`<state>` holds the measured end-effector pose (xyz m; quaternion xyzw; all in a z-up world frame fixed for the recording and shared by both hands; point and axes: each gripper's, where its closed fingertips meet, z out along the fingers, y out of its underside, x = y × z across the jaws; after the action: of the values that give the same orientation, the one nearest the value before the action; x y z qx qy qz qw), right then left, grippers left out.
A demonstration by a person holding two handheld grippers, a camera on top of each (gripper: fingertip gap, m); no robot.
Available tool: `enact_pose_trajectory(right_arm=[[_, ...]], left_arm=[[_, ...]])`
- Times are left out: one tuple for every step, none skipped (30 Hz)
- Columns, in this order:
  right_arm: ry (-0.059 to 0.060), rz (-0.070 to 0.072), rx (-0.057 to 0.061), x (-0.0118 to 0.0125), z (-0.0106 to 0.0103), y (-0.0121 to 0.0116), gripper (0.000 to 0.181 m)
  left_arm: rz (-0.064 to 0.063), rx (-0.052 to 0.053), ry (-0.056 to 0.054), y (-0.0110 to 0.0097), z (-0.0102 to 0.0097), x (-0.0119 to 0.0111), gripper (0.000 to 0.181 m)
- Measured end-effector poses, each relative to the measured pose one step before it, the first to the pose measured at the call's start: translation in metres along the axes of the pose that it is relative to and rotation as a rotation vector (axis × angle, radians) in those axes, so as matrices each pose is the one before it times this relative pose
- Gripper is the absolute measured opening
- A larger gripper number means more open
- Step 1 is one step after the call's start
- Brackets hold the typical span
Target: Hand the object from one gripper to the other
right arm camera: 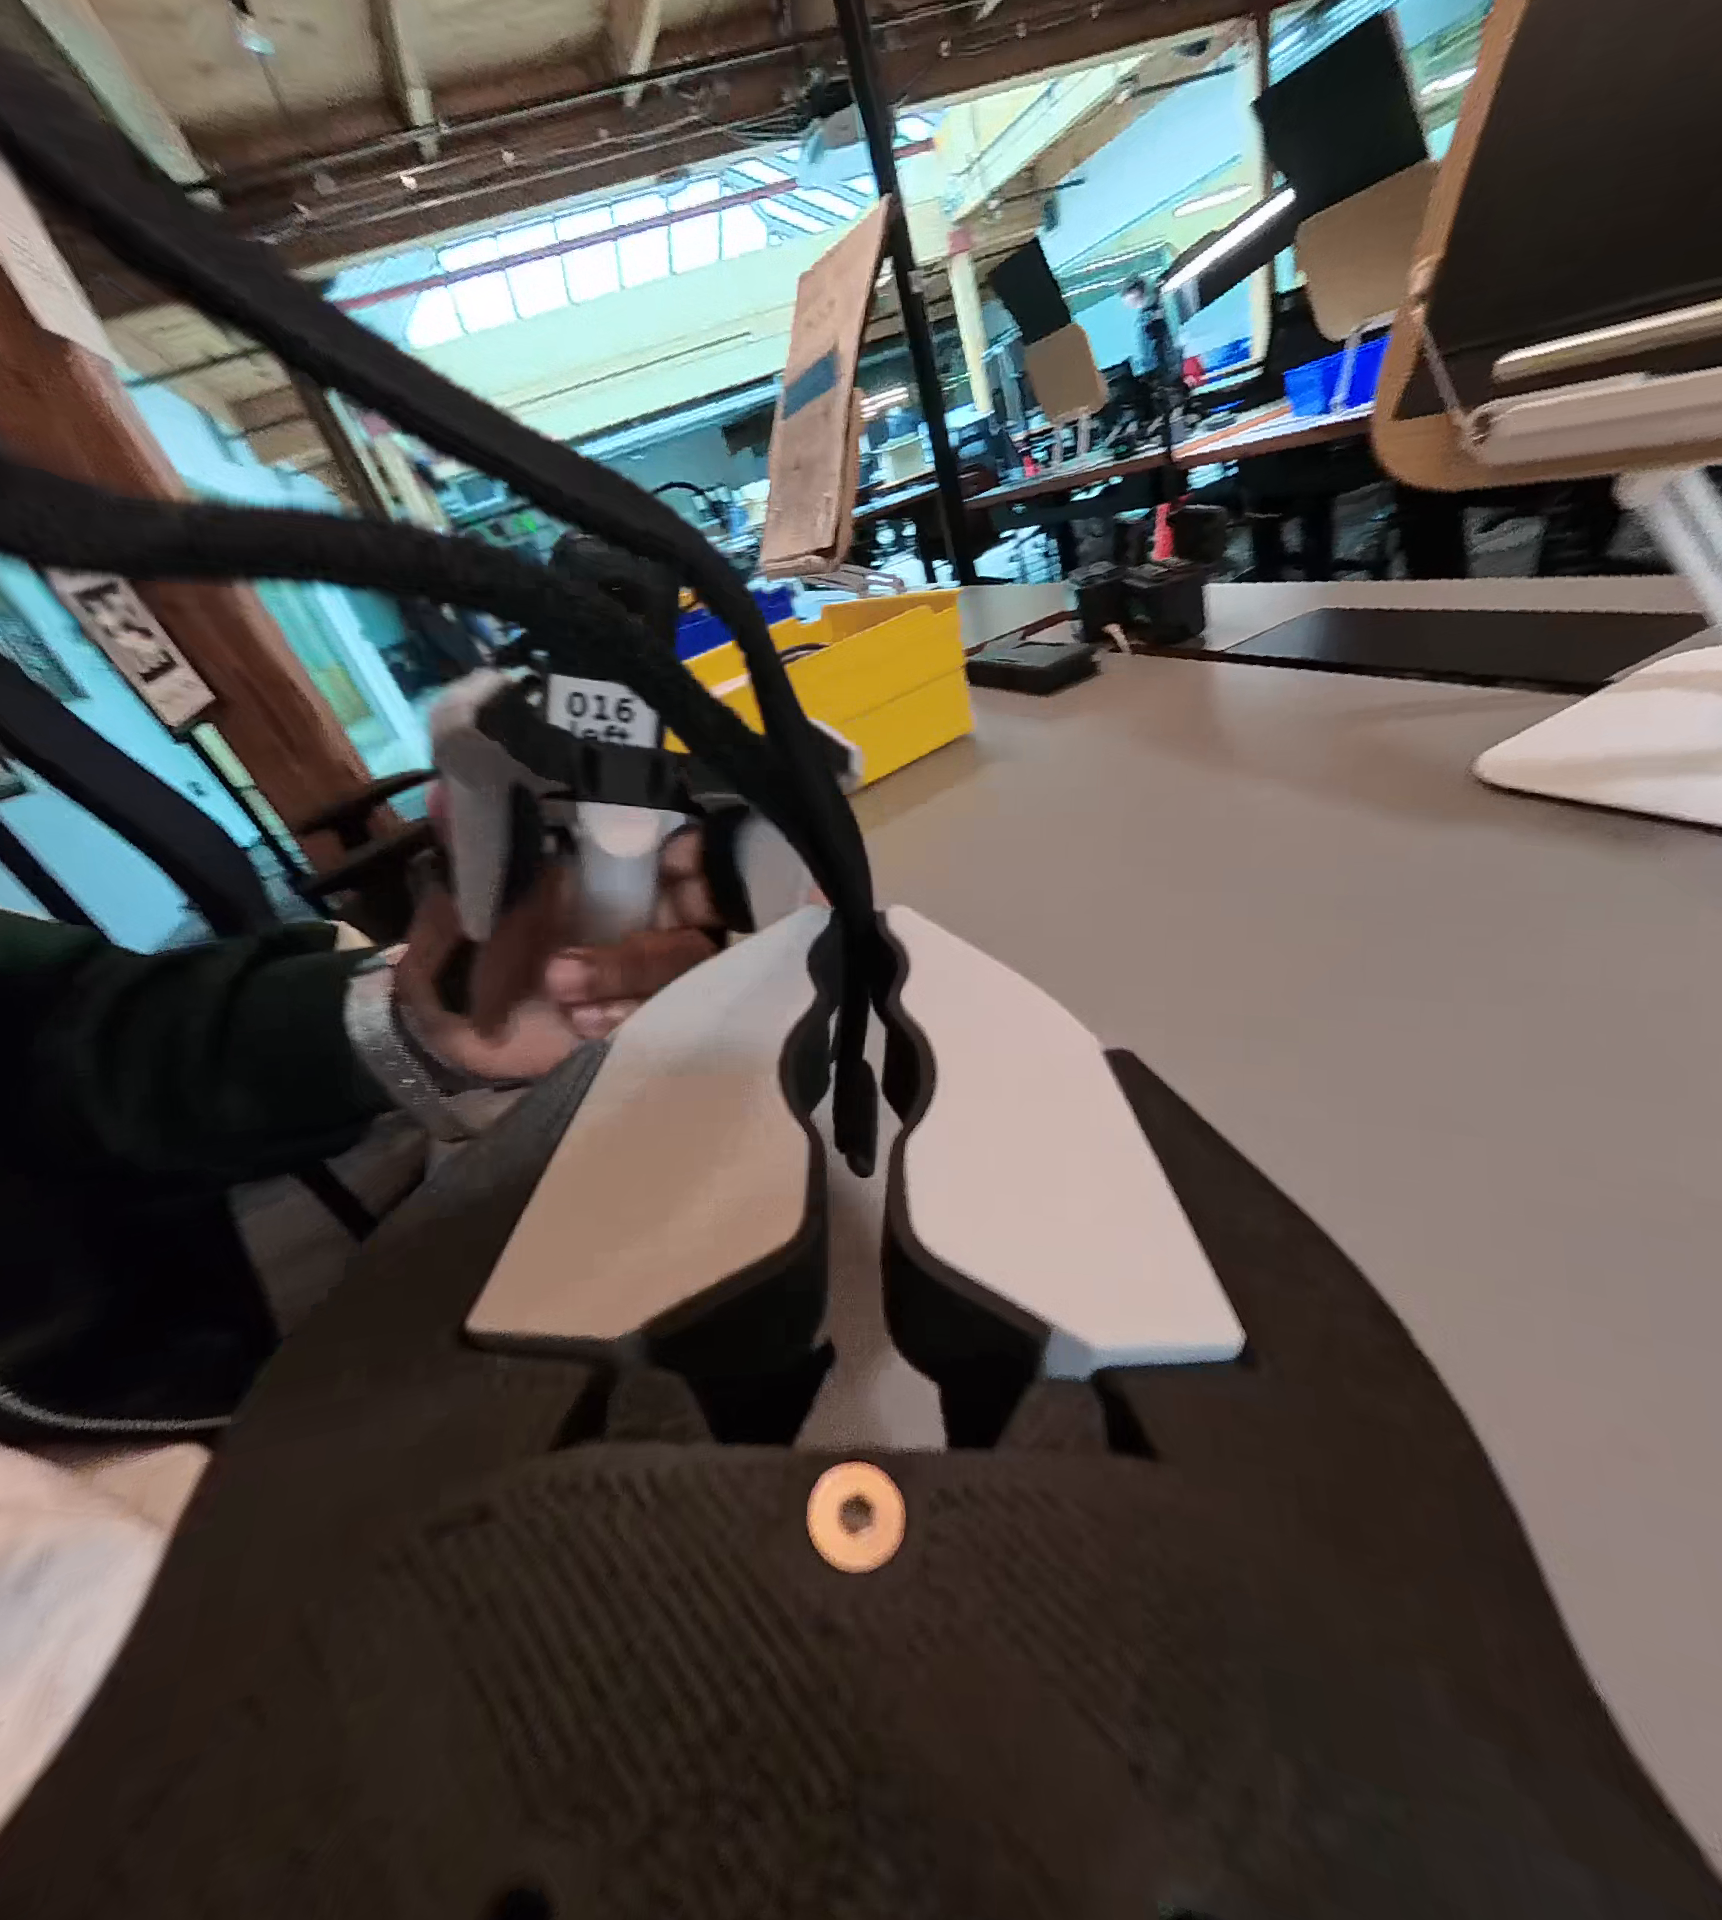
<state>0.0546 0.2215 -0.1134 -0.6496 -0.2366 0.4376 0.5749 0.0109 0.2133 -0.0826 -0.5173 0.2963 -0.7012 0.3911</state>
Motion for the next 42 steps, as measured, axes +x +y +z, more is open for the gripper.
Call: enact_pose_trajectory(right_arm=[[-0.0318,0.0152,-0.0072,-0.00422,0.001,0.00118,0.004],[-0.0321,0.0125,-0.0098,-0.00464,0.00145,0.00164,0.005],[-0.0314,0.0086,-0.0123,-0.00487,0.00178,0.0022,0.005],[-0.0306,0.0069,-0.0156,-0.00481,0.00209,0.00271,0.005],[-0.0267,0.0071,-0.0191,-0.00427,0.00227,0.00315,0.005],[-0.023,0.0053,-0.0207,-0.00373,0.00251,0.00357,0.005],[-0.0195,0.0067,-0.0204,-0.00306,0.00241,0.00358,0.005],[-0.0151,0.0086,-0.019,-0.00238,0.00216,0.00337,0.005],[-0.0122,0.0077,-0.0167,-0.00194,0.00182,0.00291,0.005],[-0.0094,0.003,-0.0148,-0.00158,0.00156,0.00246,0.005],[-0.0037,-0.0036,-0.014,-0.00094,0.00135,0.00225,0.005],[-0.0007,-0.0082,-0.0152,-0.00076,0.00122,0.00236,0.005],[-0.0017,-0.008,-0.0172,-0.00084,0.00131,0.00264,0.005],[-0.0045,-0.0064,-0.0173,-0.00127,0.00162,0.00268,0.005],[-0.0095,-0.0039,-0.0161,-0.00199,0.00196,0.00262,0.005],[-0.0116,-0.0032,-0.0139,-0.0024,0.002,0.00245,0.005],[-0.0105,-0.004,-0.013,-0.0023,0.00195,0.00213,0.005],[-0.0104,-0.005,-0.0137,-0.0023,0.00188,0.00213,0.005],[-0.0087,-0.0061,-0.0138,-0.0021,0.00156,0.00218,0.004],[-0.0053,-0.0072,-0.0118,-0.0015,0.00132,0.0018,0.004],[-0.0033,-0.0066,-0.0088,-0.00122,0.00115,0.0013,0.004],[-0.0047,-0.0046,-0.0051,-0.00109,0.0007,0.00076,0.005],[-0.0048,-0.0021,-0.003,-0.00093,0.00051,0.00042,0.004],[-0.0022,-0.0016,-0.0029,-0.00043,0.00027,0.00049,0.004],[0.0001,-0.002,-0.0033,-0.00011,0.00012,0.00046,0.004],[0.0005,-0.0022,-0.0035,-0.00002,0.00012,0.00057,0.004],[-0.0001,-0.0019,-0.0031,-0.00015,0.00013,0.00043,0.004],[0.0002,-0.0011,-0.0014,-0.00003,0.00008,0.00019,0.004],[-0.0009,0.0,0.0002,-0.00026,0.0002,-0.00002,0.004],[-0.0015,0.0005,-0.0012,-0.00015,0.00014,0.00019,0.004],[0.0007,-0.0008,-0.0044,0.00002,0.0003,0.00082,0.004],[0.0018,-0.0027,-0.0053,0.00023,0.00042,0.00081,0.004],[0.0012,-0.0027,-0.0041,-0.00007,0.00046,0.00063,0.005],[0.0003,-0.0018,-0.0023,-0.00014,0.00039,0.00029,0.005],[0.0002,-0.0011,-0.0012,-0.00002,0.00021,0.00025,0.005],[0.0001,-0.0003,-0.0006,0.00001,0.00006,0.00006,0.005],[0.0007,0.0003,-0.0009,0.00019,-0.00003,0.00017,0.005],[0.0013,0.0005,-0.0009,0.00025,-0.00003,0.00018,0.005],[0.0012,0.001,0.0,0.00034,0.00007,0.00013,0.005],[0.0013,0.0008,0.0003,0.00032,0.00007,-0.00001,0.005],[0.002,0.0,0.0004,0.00038,0.00007,0.0,0.005],[0.004,-0.0008,0.0005,0.00061,0.00005,0.00003,0.005]], left_arm=[[0.032,-0.0511,-0.0181,0.00825,0.00043,-0.00386,0.072],[0.0317,-0.048,-0.0188,0.00763,0.00088,-0.00276,0.067],[0.0288,-0.0364,-0.0141,0.00575,0.00117,-0.00137,0.061],[0.022,-0.0228,-0.0018,0.00376,0.00131,0.00077,0.058],[0.0139,-0.0146,0.007,0.00243,0.00141,0.00207,0.056],[0.0088,-0.0111,0.0103,0.0016,0.00137,0.00247,0.054],[0.009,-0.0075,0.0139,0.00102,0.00126,0.00308,0.052],[0.0098,-0.0069,0.0122,0.00075,0.00094,0.00277,0.049],[0.0114,-0.0096,0.005,0.00106,0.00068,0.00171,0.046],[0.014,-0.0089,0.0002,0.00082,0.00045,0.00097,0.044],[0.0128,-0.0078,-0.0009,0.00066,0.00029,0.00071,0.042],[0.0078,-0.0059,0.0,0.00046,0.00024,0.00054,0.041],[0.0027,-0.0013,0.0021,-0.00016,0.00019,0.00059,0.04],[-0.0029,0.0023,0.006,-0.00028,0.00013,0.00077,0.041],[-0.0091,0.0037,0.0094,-0.00032,0.00011,0.00086,0.04],[-0.0131,0.0055,0.0114,-0.00036,-0.00008,0.00084,0.039],[-0.014,0.0108,0.014,-0.00126,-0.00057,0.001,0.038],[-0.0155,0.0178,0.0186,-0.00234,-0.00084,0.00165,0.037],[-0.0197,0.0202,0.0215,-0.00292,-0.00114,0.00175,0.035],[-0.0253,0.0177,0.0219,-0.00265,-0.00112,0.00152,0.034],[-0.0298,0.0137,0.0238,-0.00167,-0.00094,0.00119,0.033],[-0.0349,0.0074,0.0283,-0.00048,-0.00061,0.00147,0.031],[-0.0391,0.0039,0.0277,0.00037,-0.00013,0.00127,0.03],[-0.0397,0.0031,0.0216,0.00055,-0.00007,0.00065,0.029],[-0.0317,0.0083,0.0202,-0.00022,-0.00007,0.00089,0.027],[-0.0218,0.0142,0.0194,-0.00097,-0.00022,0.0013,0.025],[-0.0168,0.0136,0.0153,-0.00136,-0.0004,0.00118,0.022],[-0.0126,0.0079,0.0092,-0.00087,-0.00043,0.00068,0.02],[-0.005,0.0037,0.0053,-0.00058,-0.00055,0.00047,0.017],[0.0003,0.0023,0.0018,-0.00056,-0.00064,0.00033,0.015],[0.0017,0.002,0.0006,-0.0006,-0.00048,0.00021,0.013],[0.001,-0.0001,0.0004,-0.00031,-0.00035,0.00012,0.011],[0.0004,-0.0024,-0.0001,0.00031,-0.00017,-0.00004,0.01],[0.0009,-0.0012,0.0,0.00022,-0.00015,0.00006,0.009],[-0.0001,-0.0003,0.0006,0.00025,0.00009,0.00013,0.008],[-0.0017,-0.0013,0.0004,0.00027,0.00015,-0.00001,0.007],[-0.0017,-0.0017,-0.0003,0.00025,0.00015,-0.00004,0.007],[-0.0005,-0.0014,0.0,0.00016,0.00011,0.00024,0.005],[0.0006,-0.0016,-0.0001,0.00011,0.00013,0.00021,0.005],[0.0021,-0.0021,-0.0019,0.00007,0.00016,0.00022,0.005],[0.005,-0.0028,-0.0036,0.00012,0.00008,-0.00004,0.004],[0.0084,-0.0029,-0.0045,0.00021,0.00006,0.00009,0.004]])
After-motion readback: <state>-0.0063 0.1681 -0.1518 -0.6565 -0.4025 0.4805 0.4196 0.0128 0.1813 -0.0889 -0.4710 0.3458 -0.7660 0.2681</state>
